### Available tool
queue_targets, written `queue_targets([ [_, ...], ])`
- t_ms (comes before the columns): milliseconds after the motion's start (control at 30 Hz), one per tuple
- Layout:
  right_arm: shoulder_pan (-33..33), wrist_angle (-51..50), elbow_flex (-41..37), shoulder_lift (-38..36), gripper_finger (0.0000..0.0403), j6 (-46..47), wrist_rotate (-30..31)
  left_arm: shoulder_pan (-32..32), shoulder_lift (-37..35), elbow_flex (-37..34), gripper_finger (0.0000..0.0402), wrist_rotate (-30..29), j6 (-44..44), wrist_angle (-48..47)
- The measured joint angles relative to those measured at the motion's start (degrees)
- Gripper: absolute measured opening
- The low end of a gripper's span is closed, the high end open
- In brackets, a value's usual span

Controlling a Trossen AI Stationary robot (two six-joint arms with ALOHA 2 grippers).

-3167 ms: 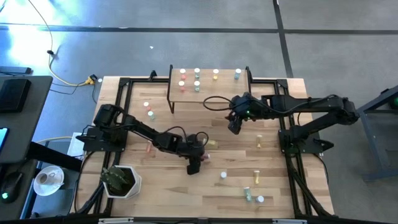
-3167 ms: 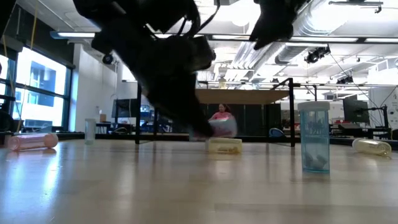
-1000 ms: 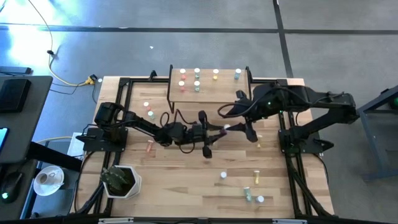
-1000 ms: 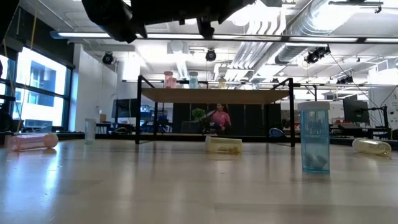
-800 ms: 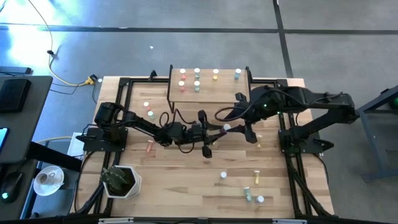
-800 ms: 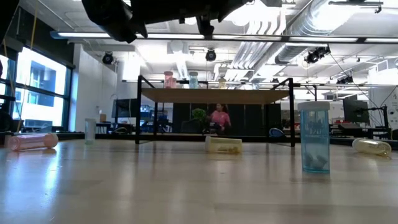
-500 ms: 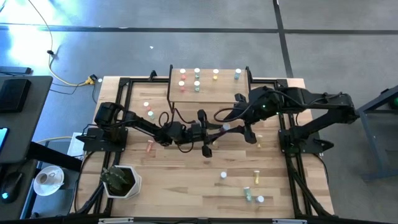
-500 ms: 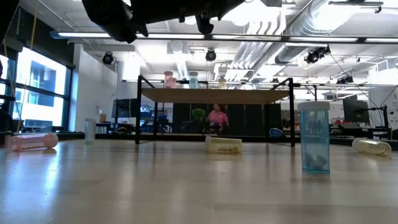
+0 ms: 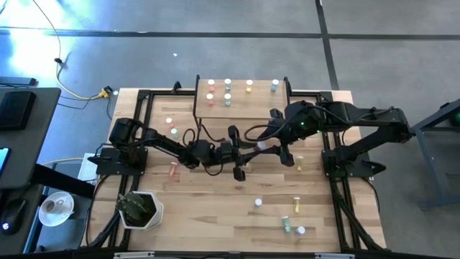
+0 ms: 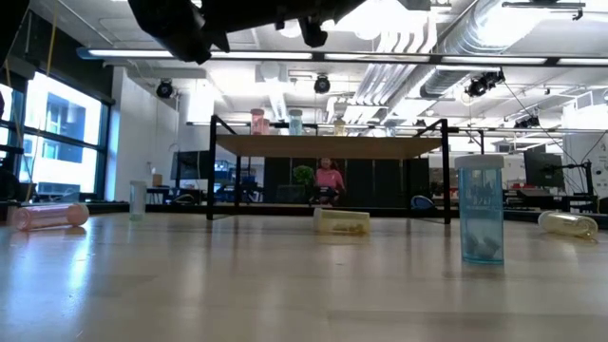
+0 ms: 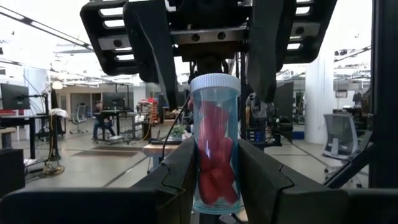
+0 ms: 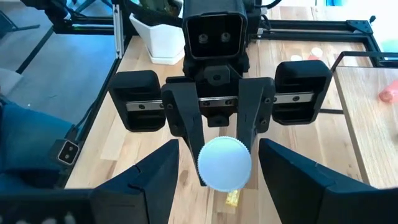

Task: Pick and place medicine bottles onto shelf by color
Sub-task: Put the blue medicine bottle on the shelf

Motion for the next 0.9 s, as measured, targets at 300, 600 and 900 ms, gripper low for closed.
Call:
queue_targets([
  [300, 0.00, -0.04, -0.02, 0.00, 0.0207, 0.32, 0.04, 0.02, 0.00, 0.42, 0.0090, -0.02, 0.06, -0.12],
  [600, -0.07, -0.38, -0.02, 0.00, 0.0139, 0.32, 0.19, 0.02, 0.00, 0.42, 0.0090, -0.02, 1.05, -0.17],
  [900, -0.15, -0.70, -0.02, 0.00, 0.0107, 0.33, 0.22, 0.02, 0.00, 0.42, 0.0090, -0.02, 1.03, -0.19],
])
